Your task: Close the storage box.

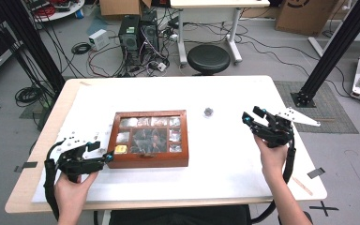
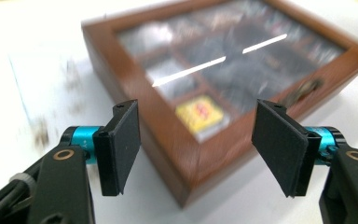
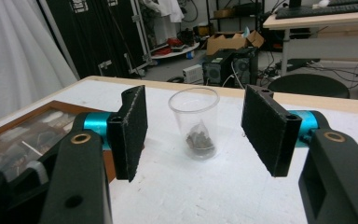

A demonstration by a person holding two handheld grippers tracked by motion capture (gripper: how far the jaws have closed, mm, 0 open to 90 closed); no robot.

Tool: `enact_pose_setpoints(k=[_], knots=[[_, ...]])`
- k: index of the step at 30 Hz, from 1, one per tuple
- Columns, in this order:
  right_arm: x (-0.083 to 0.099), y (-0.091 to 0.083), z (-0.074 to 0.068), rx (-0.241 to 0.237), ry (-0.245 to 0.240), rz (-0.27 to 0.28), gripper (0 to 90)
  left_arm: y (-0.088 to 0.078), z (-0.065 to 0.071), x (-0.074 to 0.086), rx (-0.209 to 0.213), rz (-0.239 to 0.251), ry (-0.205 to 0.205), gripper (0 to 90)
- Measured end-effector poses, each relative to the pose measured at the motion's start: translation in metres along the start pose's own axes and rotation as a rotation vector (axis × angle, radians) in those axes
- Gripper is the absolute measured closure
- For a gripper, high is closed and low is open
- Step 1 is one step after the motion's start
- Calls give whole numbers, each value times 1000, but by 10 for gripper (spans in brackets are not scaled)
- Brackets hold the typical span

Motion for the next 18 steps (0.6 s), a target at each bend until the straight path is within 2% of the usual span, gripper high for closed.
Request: enact_pose_setpoints(k=[1, 3, 6, 7, 9, 10, 11, 18], knots=[[0, -1, 2, 4, 6, 1, 412, -1, 2, -9, 2, 26, 15, 325], [1, -1, 3, 6, 4, 2, 412, -1, 3, -15, 2, 40, 28, 324], [2, -2, 6, 15, 11, -1, 412, 1, 5, -34, 6, 91, 58, 320], [2, -3, 7, 17, 12, -1, 412, 1, 5, -38, 10, 100, 64, 319], [2, -4, 9, 25, 16, -1, 411, 6, 7, -57, 23, 149, 76, 315], [2, -5, 10, 31, 15, -3, 411, 6, 7, -57, 23, 149, 76, 314], [2, -5, 10, 31, 15, -3, 411, 8, 8, -65, 29, 172, 80, 314], [2, -7, 13, 51, 12, -14, 407, 19, 18, -98, -15, 240, 142, 302]])
Point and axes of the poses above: each handheld gripper's, and its own axes: y roughly forward along the jaws, x roughly out of its underside, z roughly to its right, the point moved 2 cm from there along y, roughly forward along the jaws, and after that the axes turned 12 degrees about -x, right-handed, at the moved point
